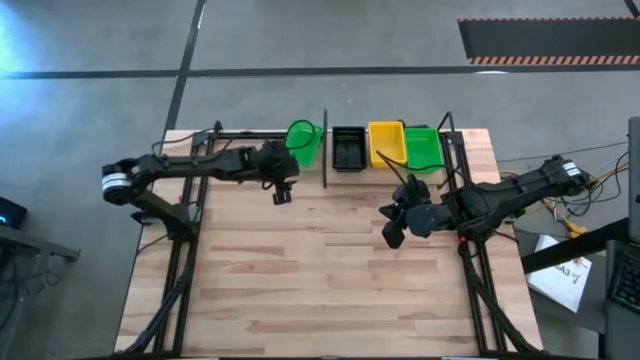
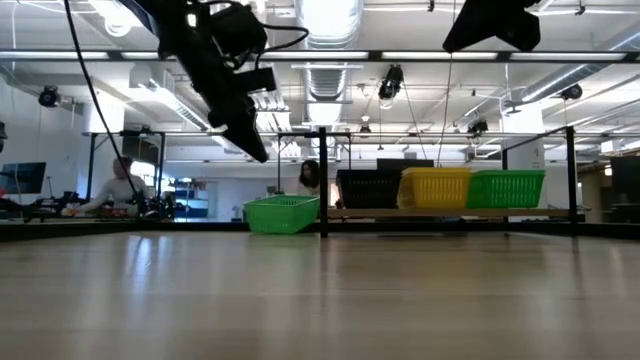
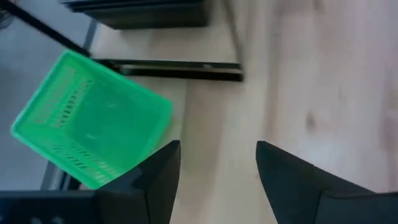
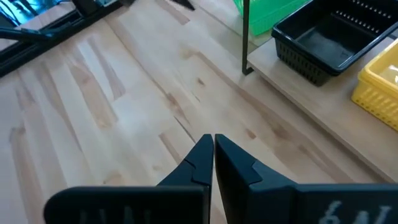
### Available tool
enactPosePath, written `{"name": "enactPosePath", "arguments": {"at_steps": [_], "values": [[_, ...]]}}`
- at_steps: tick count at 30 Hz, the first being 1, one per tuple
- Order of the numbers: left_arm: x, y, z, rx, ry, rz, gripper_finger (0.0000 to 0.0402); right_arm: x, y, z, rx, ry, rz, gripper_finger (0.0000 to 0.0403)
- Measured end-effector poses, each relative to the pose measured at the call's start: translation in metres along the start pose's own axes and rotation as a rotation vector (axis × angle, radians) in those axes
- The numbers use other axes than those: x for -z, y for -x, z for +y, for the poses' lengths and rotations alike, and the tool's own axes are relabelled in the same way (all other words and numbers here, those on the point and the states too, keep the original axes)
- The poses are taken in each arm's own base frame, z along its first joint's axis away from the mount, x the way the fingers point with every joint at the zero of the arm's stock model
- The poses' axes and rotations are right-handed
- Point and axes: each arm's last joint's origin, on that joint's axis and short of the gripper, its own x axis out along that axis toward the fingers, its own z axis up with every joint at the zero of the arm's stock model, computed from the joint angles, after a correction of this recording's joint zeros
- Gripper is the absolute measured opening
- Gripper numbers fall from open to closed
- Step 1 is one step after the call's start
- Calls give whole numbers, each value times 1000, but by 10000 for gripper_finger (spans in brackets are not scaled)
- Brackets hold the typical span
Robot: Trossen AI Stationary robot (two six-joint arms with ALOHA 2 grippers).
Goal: Stack baskets on shelf by color
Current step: Stack the green bin on top of the green bins on the shelf
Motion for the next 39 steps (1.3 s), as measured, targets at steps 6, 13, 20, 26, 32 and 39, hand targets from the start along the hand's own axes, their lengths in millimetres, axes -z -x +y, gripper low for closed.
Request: {"name": "enactPosePath", "arguments": {"at_steps": [6, 13, 20, 26, 32, 39], "values": [[4, -28, 16, -36, 11, 13, 209, 0, 0, 1, -25, -21, 18, 9], [10, -65, 34, -109, 32, 116, 255, 4, 4, 6, -62, -88, 41, 9], [16, -95, 40, -121, -40, 143, 241, 12, 13, 16, -112, -152, 58, 9], [21, -108, 39, -114, -40, 164, 182, 13, 24, 24, -156, -192, 59, 9], [22, -99, 32, -74, -58, 210, 69, 8, 24, 33, -157, -186, 44, 9], [18, -63, 9, 127, -112, 246, 3, -4, 25, 47, -151, -112, 7, 9]]}}
